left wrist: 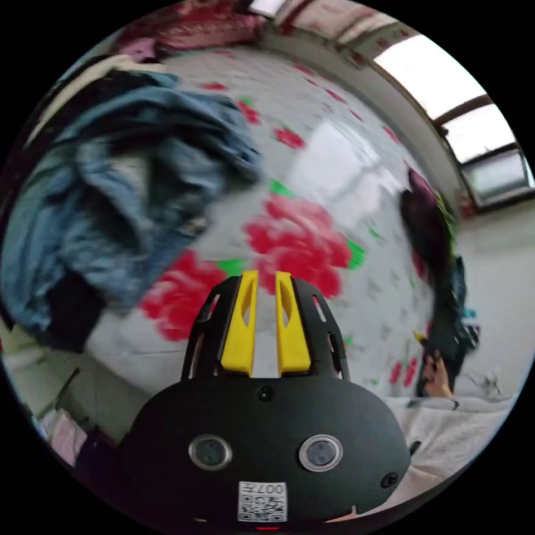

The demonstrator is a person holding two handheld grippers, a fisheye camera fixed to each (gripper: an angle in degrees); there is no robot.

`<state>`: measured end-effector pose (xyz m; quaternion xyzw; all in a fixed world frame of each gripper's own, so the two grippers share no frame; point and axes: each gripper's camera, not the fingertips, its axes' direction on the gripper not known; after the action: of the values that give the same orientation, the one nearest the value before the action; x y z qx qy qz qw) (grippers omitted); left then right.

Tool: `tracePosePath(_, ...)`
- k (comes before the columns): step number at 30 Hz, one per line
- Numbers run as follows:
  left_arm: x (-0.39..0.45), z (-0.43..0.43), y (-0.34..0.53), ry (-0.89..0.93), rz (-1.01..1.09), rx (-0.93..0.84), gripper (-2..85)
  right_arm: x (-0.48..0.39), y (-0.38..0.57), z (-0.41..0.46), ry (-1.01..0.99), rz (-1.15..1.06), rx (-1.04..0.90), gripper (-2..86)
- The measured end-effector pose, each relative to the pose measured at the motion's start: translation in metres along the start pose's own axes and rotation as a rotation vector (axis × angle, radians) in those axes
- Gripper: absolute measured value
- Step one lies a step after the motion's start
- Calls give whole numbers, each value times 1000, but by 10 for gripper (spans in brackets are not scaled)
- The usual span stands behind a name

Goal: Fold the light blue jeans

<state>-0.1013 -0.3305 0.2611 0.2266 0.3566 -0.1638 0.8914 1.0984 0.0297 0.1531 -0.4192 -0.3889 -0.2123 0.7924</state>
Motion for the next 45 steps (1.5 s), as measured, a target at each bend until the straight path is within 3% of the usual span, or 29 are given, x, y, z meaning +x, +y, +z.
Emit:
tracePosePath(3,-46,-29,-8,-193,-159,139,96,-38,13,26,-38,-112,-116,75)
tracePosePath(7,-79,20,-42,-145,-237,-24,109,-88,5,34,-9,-283,-158,79)
tracePosePath(10,-67,31,-59,-256,-160,-89,66,-117,1,27,-7,-357,-127,81)
tracePosePath(14,-31,10,-63,-168,110,-33,-3,-141,16,20,-7,-399,-90,82)
tracePosePath(17,0,-29,-47,66,310,46,-8,-145,33,19,-11,-388,-64,83)
tracePosePath(19,25,-49,-30,511,411,63,-9,-146,42,17,-19,-374,-45,84)
tracePosePath(23,107,-41,7,691,621,-37,-10,-148,57,-2,-19,-345,44,86)
tracePosePath(25,168,-30,32,871,739,-136,-10,-148,64,-16,-17,-334,95,86)
tracePosePath(28,262,-25,81,997,1056,-357,-10,-140,80,-39,26,-298,163,85)
tracePosePath(31,308,-24,138,927,1359,-504,-10,-125,99,-58,44,-238,206,85)
tracePosePath(33,303,-26,151,919,1409,-538,-10,-117,110,-63,57,-207,209,86)
tracePosePath(38,216,-43,114,784,1210,-375,-8,-105,127,-43,50,-159,159,93)
tracePosePath(41,125,-61,90,670,965,-234,-4,-117,112,-23,10,-200,110,99)
tracePosePath(45,-20,-88,91,371,505,-14,29,-151,75,5,24,-314,55,109)
